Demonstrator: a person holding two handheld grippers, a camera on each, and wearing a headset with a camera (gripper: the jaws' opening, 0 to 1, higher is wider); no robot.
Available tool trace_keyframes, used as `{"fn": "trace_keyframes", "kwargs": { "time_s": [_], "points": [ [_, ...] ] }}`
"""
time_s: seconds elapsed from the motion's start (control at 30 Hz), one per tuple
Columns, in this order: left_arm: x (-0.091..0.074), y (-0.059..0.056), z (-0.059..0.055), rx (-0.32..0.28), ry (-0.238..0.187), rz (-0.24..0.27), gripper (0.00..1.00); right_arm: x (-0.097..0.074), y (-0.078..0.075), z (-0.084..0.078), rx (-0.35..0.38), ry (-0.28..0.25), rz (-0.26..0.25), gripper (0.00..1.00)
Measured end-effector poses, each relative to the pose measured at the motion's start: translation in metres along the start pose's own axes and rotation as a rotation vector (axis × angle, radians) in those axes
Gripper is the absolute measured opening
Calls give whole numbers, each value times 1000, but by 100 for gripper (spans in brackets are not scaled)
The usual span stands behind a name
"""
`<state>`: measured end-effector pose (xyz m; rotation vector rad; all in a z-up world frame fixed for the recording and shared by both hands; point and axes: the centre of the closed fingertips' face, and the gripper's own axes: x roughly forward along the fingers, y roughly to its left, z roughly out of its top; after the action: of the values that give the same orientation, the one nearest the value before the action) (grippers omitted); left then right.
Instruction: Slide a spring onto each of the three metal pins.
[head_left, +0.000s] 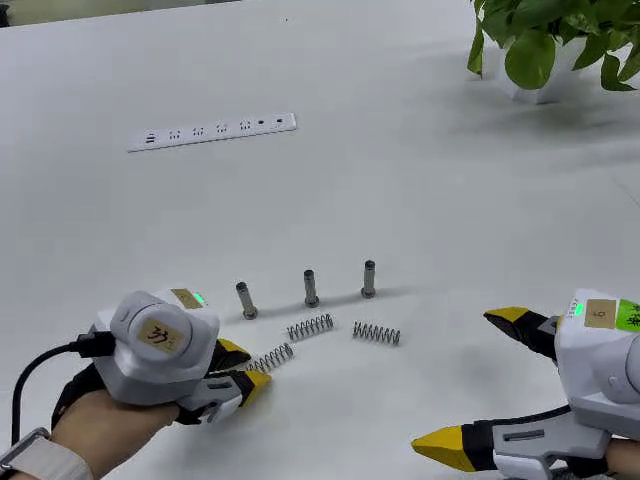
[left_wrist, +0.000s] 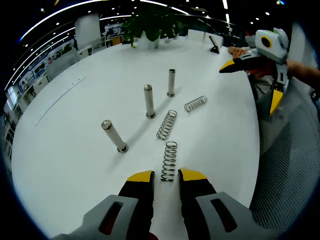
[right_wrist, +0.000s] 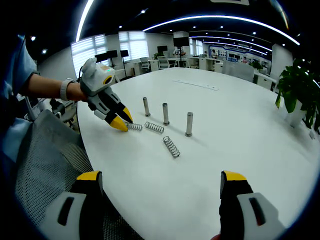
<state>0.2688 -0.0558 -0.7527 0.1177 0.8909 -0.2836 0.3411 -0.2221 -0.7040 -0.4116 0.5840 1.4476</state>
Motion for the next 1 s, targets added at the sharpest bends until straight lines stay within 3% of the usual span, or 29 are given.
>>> {"fn": "trace_keyframes", "kwargs": {
  "time_s": [0.13,0.2,0.43,0.73,0.9,1.0],
  "points": [
    [-1,-1,-1,36,27,10,20,0,-1,0,0,0,0,99],
    [-1,0,-3,107,52,25,20,0,-1,0,0,-1,1,99],
    [0,-1,-1,78,79,29,18,0,-1,0,0,-1,2,99],
    [-1,0,-2,91,123,45,12,1,-2,-2,-1,-1,3,99],
    [0,1,-3,91,115,52,11,1,-3,-3,-3,2,3,99],
    [-1,2,-2,53,74,62,11,1,-2,-2,-3,2,3,99]
  ]
}}
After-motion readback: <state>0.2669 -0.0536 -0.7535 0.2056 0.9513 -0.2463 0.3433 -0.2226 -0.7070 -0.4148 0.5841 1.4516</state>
